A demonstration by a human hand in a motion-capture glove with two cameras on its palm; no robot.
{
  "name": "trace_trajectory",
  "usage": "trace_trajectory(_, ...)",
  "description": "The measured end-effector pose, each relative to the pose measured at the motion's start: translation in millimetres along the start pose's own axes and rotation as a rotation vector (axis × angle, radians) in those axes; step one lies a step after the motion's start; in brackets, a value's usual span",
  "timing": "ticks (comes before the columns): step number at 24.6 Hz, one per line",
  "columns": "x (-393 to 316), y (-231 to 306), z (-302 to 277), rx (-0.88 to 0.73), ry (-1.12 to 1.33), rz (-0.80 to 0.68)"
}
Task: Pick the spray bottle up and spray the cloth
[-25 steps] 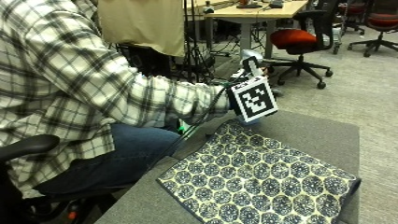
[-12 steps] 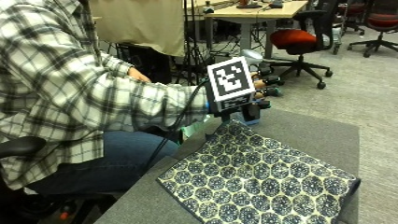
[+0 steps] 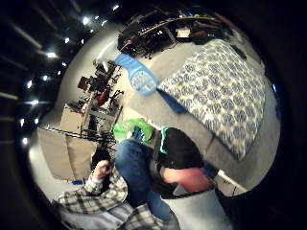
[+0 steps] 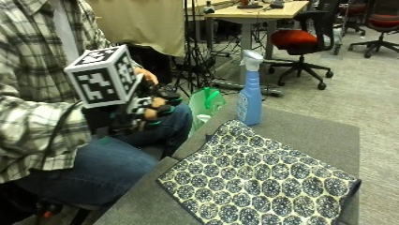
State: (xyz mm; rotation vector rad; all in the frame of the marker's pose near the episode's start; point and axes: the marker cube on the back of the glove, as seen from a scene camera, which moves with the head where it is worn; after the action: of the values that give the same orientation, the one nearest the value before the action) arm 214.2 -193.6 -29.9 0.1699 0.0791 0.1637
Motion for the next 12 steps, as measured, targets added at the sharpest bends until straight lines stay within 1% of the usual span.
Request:
trace_trajectory(4, -7, 99, 4, -0.036, 0.064, 0.053)
trace_trajectory(7, -24, 166, 10, -0.064, 0.057, 0.088)
trace_trajectory(12, -55, 239, 22, -0.078, 0.017, 0.185)
